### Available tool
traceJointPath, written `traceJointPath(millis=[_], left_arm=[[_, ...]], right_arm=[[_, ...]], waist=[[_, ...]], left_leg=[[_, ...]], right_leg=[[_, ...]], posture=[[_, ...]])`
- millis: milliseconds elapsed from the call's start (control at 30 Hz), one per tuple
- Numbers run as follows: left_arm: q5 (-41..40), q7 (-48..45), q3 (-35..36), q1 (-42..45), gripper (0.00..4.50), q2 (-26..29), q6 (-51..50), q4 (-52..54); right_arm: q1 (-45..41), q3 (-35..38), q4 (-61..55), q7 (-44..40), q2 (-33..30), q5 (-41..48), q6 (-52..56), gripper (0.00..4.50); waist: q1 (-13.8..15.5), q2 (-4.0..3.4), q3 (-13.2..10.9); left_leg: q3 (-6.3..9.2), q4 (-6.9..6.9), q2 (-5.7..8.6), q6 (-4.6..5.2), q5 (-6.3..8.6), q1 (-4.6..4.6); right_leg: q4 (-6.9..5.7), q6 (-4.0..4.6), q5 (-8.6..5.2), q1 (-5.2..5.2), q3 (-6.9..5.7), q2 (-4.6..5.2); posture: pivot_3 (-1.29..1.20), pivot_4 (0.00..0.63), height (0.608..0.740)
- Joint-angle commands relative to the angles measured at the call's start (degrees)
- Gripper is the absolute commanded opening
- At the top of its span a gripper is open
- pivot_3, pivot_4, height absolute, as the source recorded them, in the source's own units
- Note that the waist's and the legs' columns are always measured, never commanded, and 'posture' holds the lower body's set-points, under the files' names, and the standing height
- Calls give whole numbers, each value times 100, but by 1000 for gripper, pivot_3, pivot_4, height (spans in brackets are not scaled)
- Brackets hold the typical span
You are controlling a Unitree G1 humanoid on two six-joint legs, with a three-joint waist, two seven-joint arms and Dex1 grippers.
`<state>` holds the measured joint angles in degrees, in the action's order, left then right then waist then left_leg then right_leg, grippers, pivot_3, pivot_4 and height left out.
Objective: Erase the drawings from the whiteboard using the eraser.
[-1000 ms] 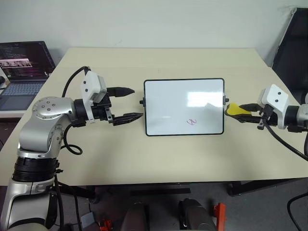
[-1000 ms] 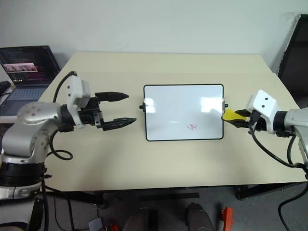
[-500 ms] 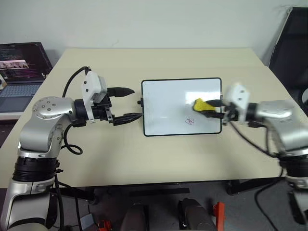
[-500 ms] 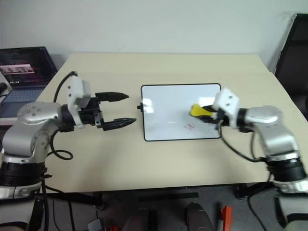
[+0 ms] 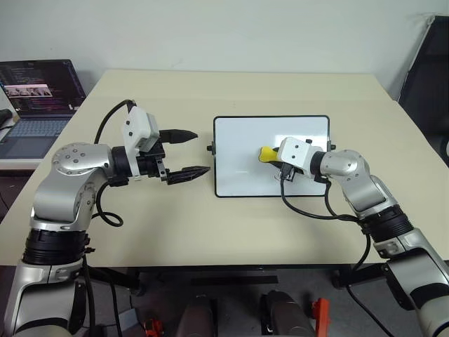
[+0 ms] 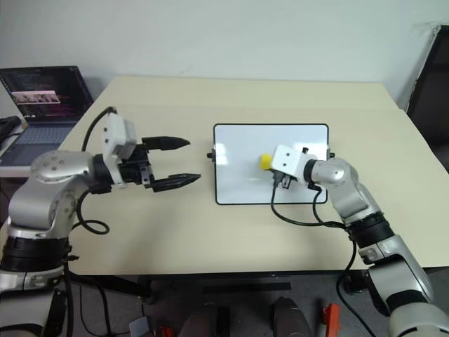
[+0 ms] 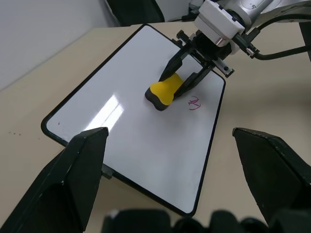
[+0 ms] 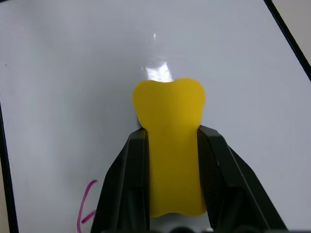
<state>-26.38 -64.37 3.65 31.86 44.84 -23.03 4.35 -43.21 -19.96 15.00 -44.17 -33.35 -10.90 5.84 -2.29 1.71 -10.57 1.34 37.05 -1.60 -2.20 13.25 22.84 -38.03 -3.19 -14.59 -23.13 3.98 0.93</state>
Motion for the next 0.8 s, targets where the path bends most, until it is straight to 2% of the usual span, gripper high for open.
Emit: traceJointPath(millis=[33,200,333,467,600,800], left_arm=[[-36,25,129,43,4500,64,67,221],[-22,36,90,95,4500,27,76,188],[-15,28,71,127,4500,11,87,157],[2,6,40,177,4500,-10,106,107],[22,-21,17,225,4500,-15,127,60],[18,-14,9,251,4500,-16,118,57]], right_arm=[[375,-207,278,-311,-373,-402,98,997],[854,-413,-152,-842,-581,-454,246,997],[923,-341,-250,-856,-555,-491,324,996],[694,-192,-204,-731,-501,-472,301,995],[17,18,16,-432,-511,-592,352,995],[-97,-7,345,-337,-573,-769,232,994]], waist=[[15,19,14],[8,57,46],[-53,58,46],[-83,57,46],[-118,51,39],[-98,52,40]], left_leg=[[0,2,1,2,-3,-1],[-1,1,-3,8,-7,-46],[-4,-5,-4,8,-7,-107],[-2,-4,-4,9,-8,-106],[-10,-3,-4,9,-8,-101],[-2,-21,-4,8,-5,-96]], right_leg=[[1,2,0,2,1,0],[4,25,-9,47,2,-1],[9,30,-14,97,7,1],[5,32,-13,95,6,0],[6,29,-8,88,14,1],[11,37,-22,84,4,0]], posture=[[0,150,740],[0,150,740],[0,150,740],[0,150,740],[0,150,740],[0,150,740]])
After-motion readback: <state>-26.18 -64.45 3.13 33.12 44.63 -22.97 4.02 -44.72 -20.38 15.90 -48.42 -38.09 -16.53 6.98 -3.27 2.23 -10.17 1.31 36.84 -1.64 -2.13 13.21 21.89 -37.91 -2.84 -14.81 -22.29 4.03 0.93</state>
